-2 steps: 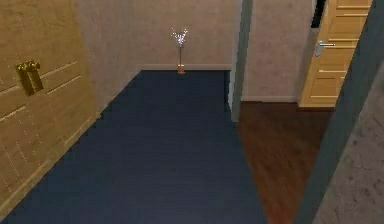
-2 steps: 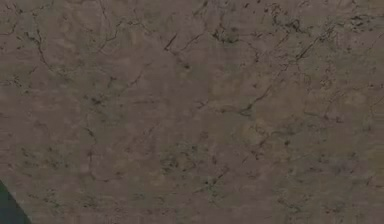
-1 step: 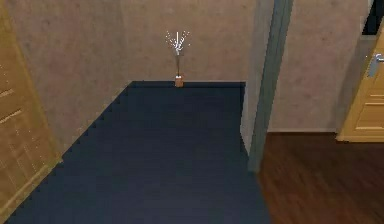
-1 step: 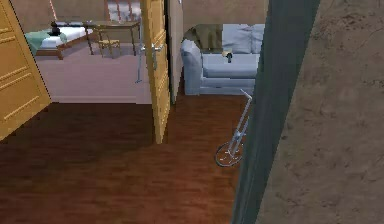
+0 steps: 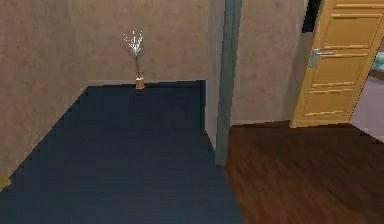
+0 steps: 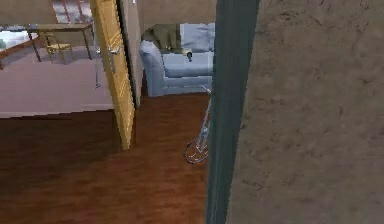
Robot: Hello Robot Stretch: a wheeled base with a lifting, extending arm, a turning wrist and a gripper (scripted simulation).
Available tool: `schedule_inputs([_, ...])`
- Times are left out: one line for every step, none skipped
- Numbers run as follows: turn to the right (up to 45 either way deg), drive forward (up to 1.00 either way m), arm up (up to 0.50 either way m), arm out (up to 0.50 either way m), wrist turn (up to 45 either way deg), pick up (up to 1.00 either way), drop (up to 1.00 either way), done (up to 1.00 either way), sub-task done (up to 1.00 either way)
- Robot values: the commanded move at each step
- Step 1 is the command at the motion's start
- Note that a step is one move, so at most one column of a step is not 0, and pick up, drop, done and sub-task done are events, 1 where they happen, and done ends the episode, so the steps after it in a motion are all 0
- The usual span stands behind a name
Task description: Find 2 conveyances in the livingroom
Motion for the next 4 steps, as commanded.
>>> schedule_inputs([0.0, 0.05, 0.00, 0.00, 0.0, 0.00, 0.00, 0.00, 0.00])
schedule_inputs([30.0, 0.00, 0.00, 0.00, 0.0, 0.00, 0.00, 0.00, 0.00])
schedule_inputs([0.0, 0.50, 0.00, 0.00, 0.0, 0.00, 0.00, 0.00, 0.00])
schedule_inputs([45.0, 0.00, 0.00, 0.00, 0.0, 0.00, 0.00, 0.00, 0.00])
